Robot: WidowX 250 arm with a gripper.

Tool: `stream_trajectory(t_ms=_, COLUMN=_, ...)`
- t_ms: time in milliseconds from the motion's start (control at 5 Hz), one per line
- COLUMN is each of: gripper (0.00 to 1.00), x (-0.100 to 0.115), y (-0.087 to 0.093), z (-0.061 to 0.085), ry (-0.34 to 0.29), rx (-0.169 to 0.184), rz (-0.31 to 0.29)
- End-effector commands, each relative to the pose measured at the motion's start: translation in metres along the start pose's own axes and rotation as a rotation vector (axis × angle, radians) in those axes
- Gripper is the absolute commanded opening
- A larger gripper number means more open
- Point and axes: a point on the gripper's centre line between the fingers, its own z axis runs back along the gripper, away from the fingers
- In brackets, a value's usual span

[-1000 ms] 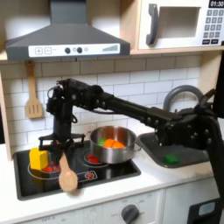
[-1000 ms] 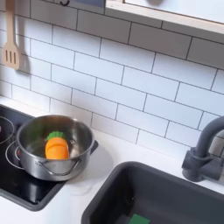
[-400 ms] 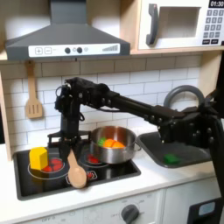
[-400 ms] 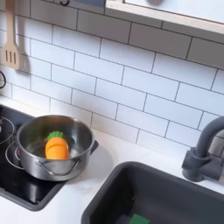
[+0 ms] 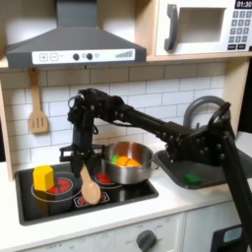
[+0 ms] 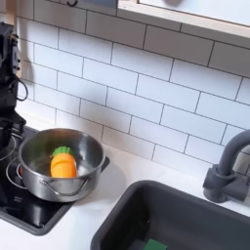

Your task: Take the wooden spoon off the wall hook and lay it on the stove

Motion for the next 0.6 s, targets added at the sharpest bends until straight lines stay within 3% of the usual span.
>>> stream_trajectory(t_ms=0, gripper=0.0, x=0.029, y=-0.008, z=0.0, ry=-0.01, rx=0.003, rz=0.027)
stream_trajectory(t_ms=200, gripper=0.0, x=0.039, y=-0.006, z=0.001, ry=-0.01, rx=-0.002, rz=0.049)
stream_trajectory(t_ms=400, gripper=0.46, x=0.037, y=-0.004, z=-0.001, ry=0.012, rx=0.016, rz=0.061)
